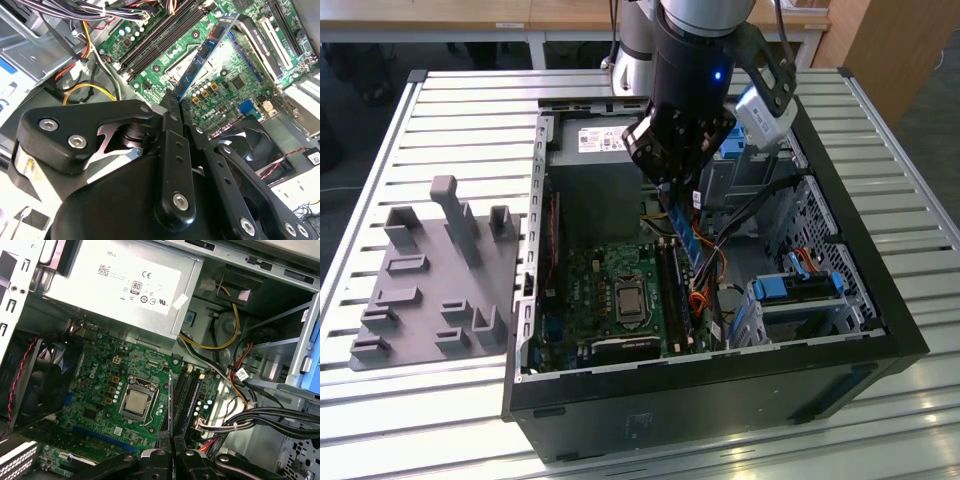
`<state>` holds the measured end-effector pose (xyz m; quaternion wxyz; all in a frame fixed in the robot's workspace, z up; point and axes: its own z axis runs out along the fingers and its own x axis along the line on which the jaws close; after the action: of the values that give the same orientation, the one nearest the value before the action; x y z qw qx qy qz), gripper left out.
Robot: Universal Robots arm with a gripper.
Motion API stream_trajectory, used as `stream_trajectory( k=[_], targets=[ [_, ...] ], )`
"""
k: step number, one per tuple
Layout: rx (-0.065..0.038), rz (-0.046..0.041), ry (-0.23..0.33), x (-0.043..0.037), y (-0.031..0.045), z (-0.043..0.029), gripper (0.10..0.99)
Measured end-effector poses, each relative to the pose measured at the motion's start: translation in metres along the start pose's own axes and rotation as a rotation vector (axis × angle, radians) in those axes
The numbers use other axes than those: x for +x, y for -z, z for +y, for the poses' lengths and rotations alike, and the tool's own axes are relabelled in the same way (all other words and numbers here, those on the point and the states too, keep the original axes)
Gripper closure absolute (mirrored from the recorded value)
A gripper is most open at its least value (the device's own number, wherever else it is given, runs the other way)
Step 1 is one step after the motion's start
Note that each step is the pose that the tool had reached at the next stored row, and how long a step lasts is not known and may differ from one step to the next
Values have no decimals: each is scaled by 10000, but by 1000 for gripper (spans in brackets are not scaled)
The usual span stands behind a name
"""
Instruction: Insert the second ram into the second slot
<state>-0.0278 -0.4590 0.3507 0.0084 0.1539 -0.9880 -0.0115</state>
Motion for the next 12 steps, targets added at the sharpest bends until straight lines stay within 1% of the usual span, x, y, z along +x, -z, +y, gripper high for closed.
stream_trajectory(
  k=[12],
  targets=[
    [-1, 1, 0, 0, -40, -1, 949]
  ],
)
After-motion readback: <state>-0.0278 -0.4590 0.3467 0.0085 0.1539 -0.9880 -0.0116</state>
